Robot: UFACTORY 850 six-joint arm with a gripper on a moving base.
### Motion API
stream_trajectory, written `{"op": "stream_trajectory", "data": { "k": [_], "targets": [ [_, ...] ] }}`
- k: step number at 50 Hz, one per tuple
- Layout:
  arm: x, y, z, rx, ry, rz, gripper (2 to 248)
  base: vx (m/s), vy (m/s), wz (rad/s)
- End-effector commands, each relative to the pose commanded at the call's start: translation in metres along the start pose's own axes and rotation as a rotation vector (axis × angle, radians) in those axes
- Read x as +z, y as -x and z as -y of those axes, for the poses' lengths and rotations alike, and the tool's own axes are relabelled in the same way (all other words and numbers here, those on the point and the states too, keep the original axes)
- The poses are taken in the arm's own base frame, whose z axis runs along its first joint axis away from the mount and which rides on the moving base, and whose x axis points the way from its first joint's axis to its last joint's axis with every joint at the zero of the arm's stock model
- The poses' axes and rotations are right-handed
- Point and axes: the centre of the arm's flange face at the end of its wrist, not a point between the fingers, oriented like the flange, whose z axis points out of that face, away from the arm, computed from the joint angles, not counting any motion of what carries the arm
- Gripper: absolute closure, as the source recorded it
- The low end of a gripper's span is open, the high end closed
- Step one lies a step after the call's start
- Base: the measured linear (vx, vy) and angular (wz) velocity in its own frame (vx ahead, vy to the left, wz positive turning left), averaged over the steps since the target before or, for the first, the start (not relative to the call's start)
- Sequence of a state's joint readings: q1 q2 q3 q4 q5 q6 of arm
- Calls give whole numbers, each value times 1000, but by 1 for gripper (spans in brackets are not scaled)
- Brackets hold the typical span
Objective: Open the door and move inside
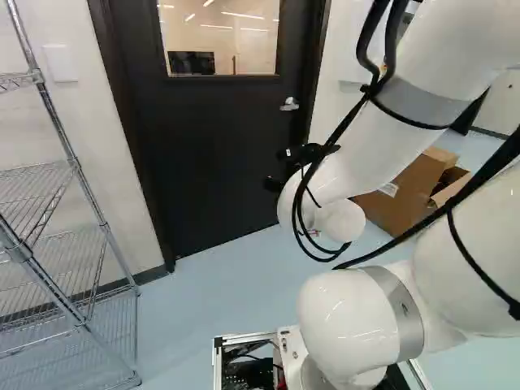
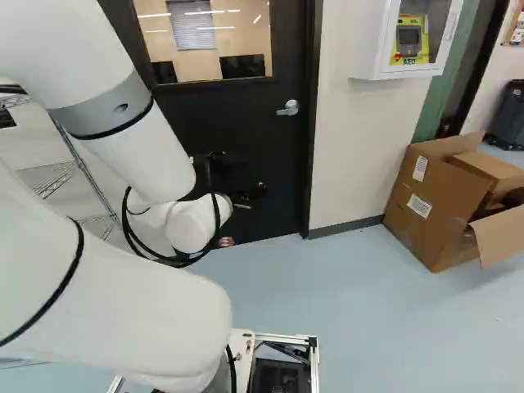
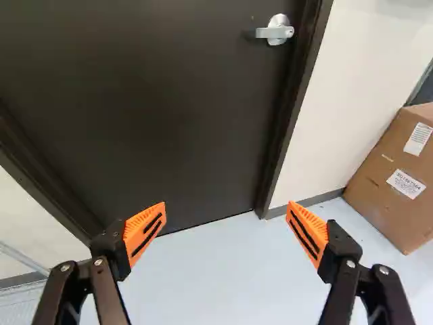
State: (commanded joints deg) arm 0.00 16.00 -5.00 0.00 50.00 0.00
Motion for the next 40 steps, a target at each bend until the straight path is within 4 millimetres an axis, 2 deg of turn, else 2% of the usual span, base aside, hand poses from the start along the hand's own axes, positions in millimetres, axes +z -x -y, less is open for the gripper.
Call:
{"op": "stream_trajectory", "data": {
  "k": [21,40],
  "targets": [
    [0,0,0,0,0,0,3,103,-55,190],
    [0,0,0,0,0,0,3,109,-82,15]
  ]
}}
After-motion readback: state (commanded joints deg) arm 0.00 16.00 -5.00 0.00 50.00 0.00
